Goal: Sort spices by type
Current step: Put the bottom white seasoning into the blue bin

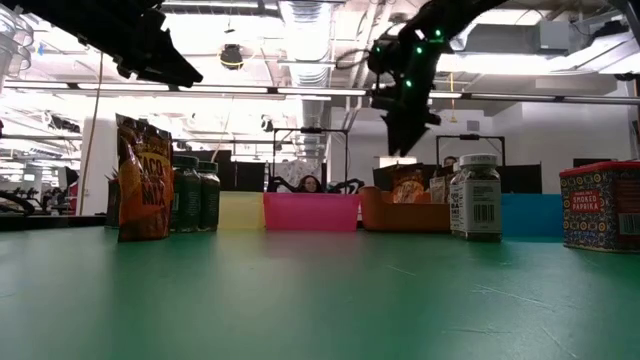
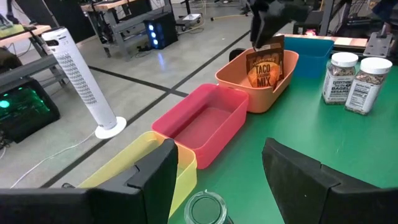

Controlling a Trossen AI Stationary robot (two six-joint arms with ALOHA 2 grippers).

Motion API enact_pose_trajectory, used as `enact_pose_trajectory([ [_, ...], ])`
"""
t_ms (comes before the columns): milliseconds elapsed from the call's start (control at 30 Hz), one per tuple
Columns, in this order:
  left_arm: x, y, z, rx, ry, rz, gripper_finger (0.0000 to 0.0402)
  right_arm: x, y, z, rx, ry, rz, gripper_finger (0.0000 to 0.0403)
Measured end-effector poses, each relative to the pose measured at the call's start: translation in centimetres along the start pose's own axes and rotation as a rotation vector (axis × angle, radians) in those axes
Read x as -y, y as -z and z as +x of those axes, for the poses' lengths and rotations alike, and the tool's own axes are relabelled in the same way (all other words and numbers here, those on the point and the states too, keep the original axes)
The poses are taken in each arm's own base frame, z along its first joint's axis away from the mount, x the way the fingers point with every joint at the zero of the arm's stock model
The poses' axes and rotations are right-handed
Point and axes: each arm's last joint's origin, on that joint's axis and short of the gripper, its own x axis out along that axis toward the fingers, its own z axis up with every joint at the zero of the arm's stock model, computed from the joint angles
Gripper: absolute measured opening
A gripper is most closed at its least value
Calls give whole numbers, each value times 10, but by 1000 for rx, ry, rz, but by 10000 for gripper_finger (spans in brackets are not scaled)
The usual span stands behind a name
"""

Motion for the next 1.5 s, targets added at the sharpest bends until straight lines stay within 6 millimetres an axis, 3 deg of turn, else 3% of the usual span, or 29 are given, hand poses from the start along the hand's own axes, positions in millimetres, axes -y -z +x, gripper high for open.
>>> enact_pose_trajectory([
  [133,0,0,0,-3,0,3,224,-23,-9,-15,85,-31,-141,199],
  [233,0,1,0,-9,-1,29,224,-54,-12,-22,179,-69,-300,199],
  [400,-9,-7,-9,-79,-83,53,224,-114,-2,-32,271,-186,-575,198],
  [567,-20,-12,-21,-120,-101,-27,224,-140,10,-40,275,-232,-652,197],
  [800,-21,-10,-24,-133,-79,-49,224,-138,43,-40,-59,-254,-587,200],
  [1000,-21,-13,-24,-108,-69,-55,224,-136,60,-43,-227,-193,-521,225],
  [1133,-20,-13,-23,-111,-52,-61,224,-116,63,-33,-296,-44,-450,239],
  [1267,-20,-11,-24,-125,-54,-60,224,-90,69,-21,-347,-6,-362,242],
  [1500,-21,-9,-24,-141,-57,-52,224,-54,86,-32,-269,7,-182,242],
])
